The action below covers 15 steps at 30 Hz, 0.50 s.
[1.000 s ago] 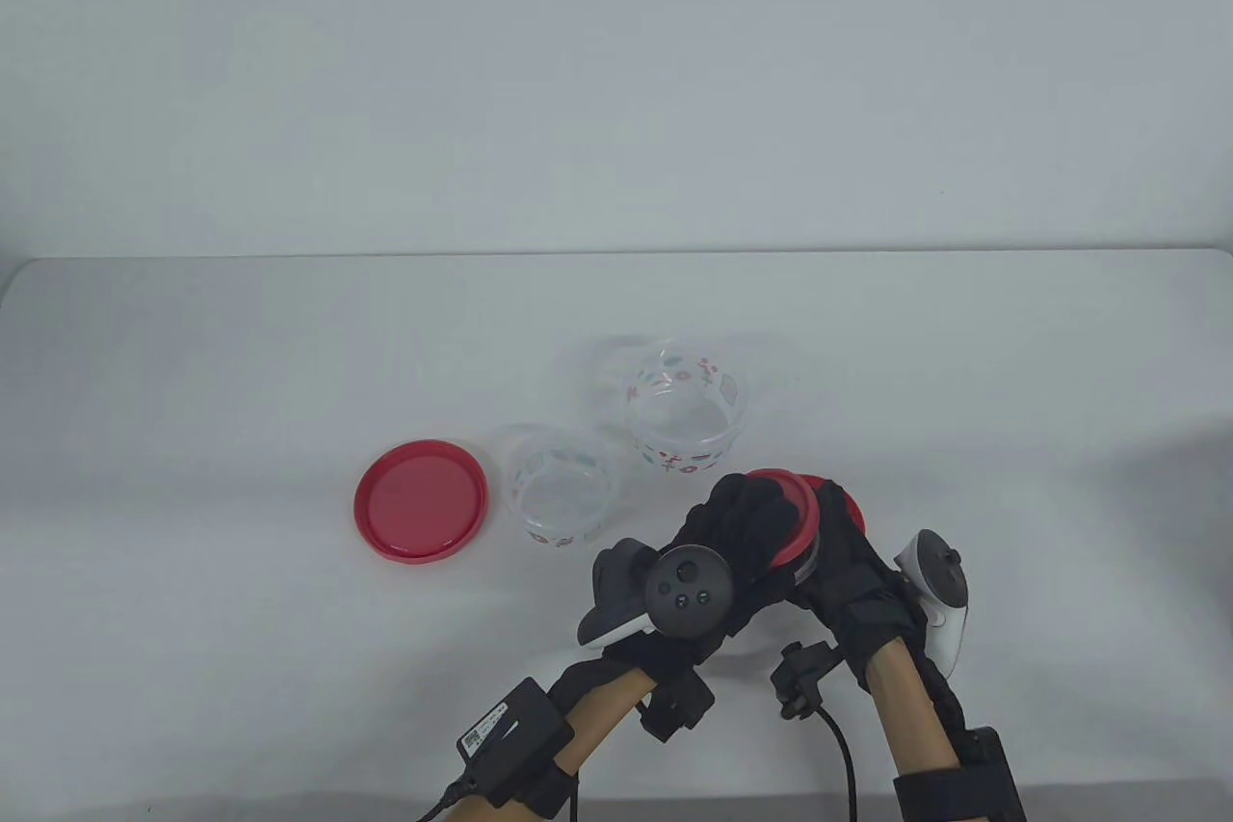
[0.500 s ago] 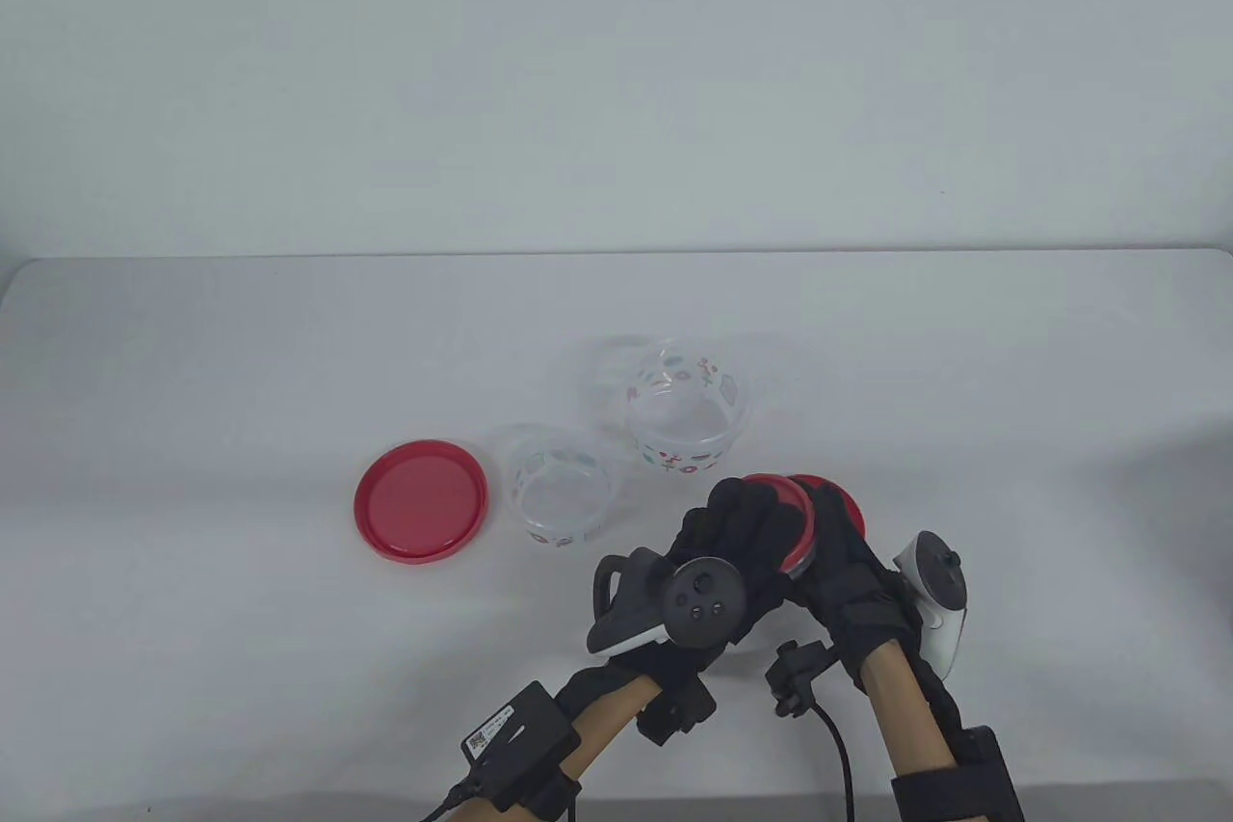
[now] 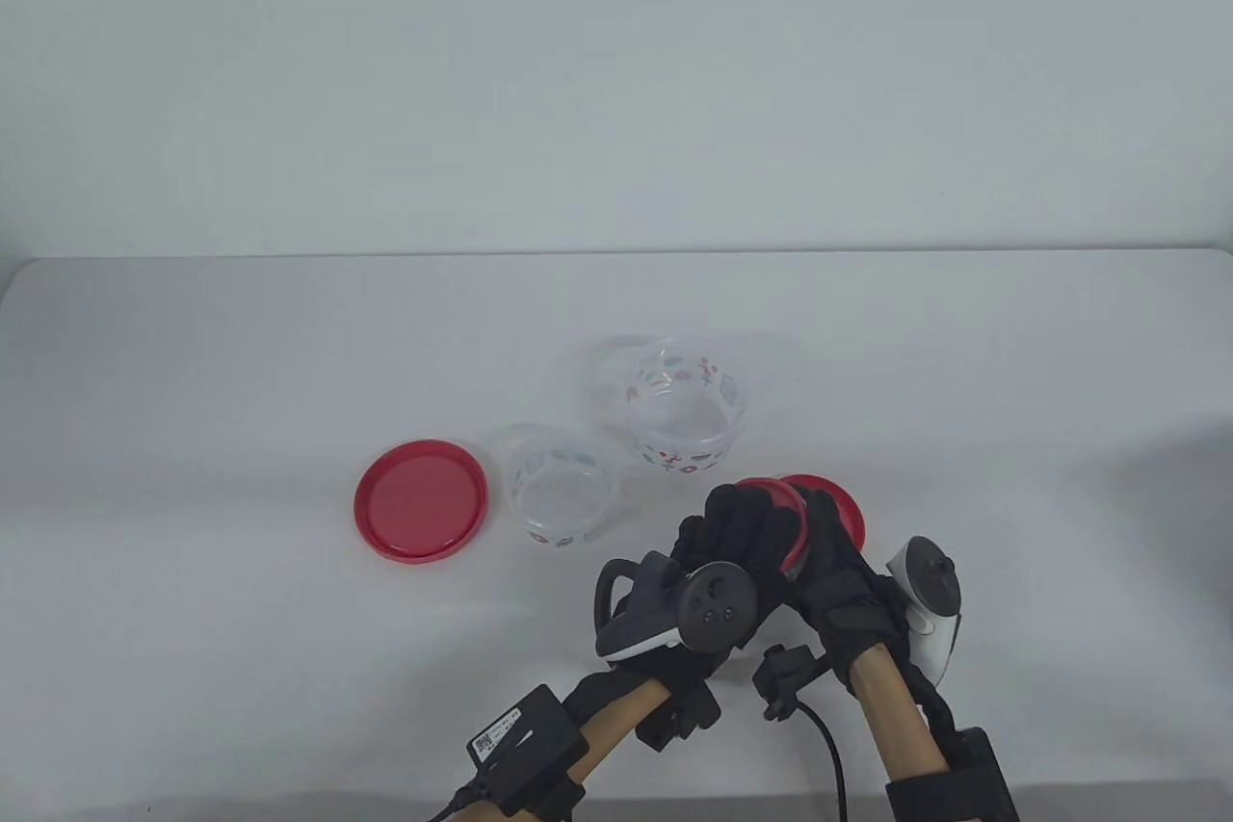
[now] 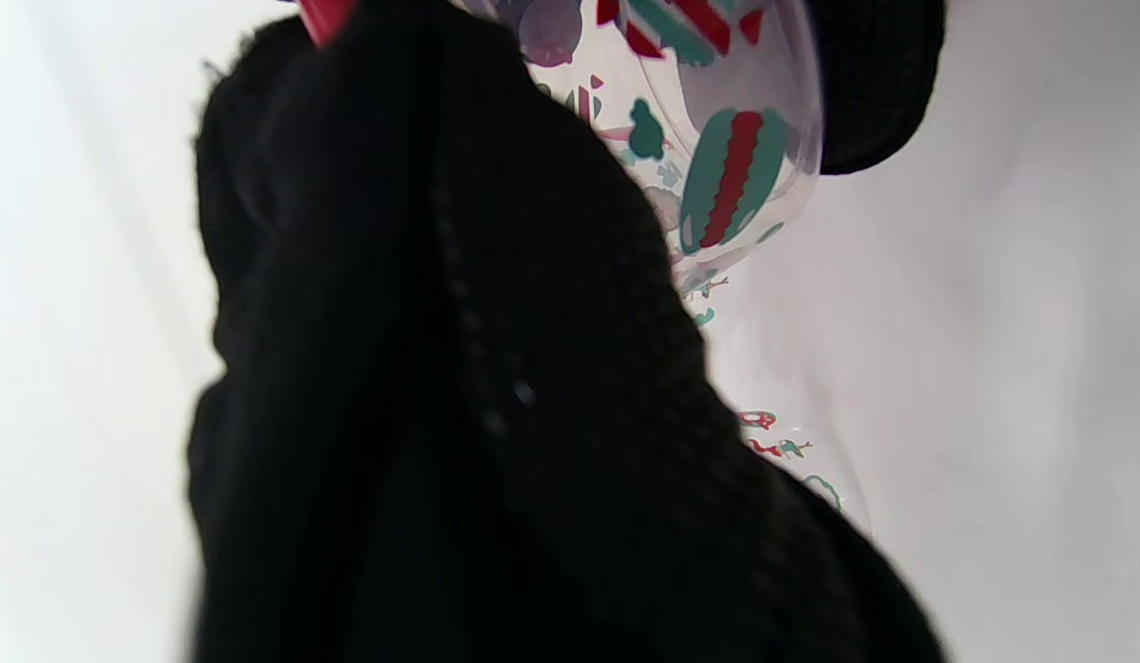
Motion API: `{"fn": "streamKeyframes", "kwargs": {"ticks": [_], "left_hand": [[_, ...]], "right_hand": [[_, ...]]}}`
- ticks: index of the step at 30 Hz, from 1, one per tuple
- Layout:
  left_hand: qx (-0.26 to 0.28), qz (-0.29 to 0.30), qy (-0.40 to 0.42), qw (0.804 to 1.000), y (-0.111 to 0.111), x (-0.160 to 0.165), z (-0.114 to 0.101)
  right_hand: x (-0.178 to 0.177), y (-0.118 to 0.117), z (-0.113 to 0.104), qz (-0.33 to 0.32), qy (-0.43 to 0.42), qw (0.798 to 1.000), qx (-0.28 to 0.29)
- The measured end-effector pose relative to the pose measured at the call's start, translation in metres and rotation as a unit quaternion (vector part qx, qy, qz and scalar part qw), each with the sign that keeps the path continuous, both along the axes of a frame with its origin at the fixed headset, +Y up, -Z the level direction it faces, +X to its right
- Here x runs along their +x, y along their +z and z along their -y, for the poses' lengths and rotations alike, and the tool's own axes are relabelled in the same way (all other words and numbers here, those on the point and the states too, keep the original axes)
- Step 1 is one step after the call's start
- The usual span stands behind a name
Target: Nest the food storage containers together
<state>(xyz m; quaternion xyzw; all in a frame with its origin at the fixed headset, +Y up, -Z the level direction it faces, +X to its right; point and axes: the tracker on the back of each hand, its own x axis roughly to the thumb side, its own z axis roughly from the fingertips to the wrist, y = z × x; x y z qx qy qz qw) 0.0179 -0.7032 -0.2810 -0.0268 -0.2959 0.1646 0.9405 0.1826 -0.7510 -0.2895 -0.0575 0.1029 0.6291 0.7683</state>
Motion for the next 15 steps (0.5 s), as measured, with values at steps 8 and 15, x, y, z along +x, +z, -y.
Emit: {"fn": "streamKeyframes", "kwargs": {"ticks": [8,15], "left_hand": [[-0.022,-0.001,0.01,1.0,-0.002,-0.001,0.001],[-0.038,0.076,0.045,0.995,-0.006,-0.01,-0.005]], "right_hand": [[-0.002,0.001,-0.005,-0.005,0.042,0.999,0.018],[0.01,-0.004,-0.012,-0.025,0.023,0.999,0.032]]}}
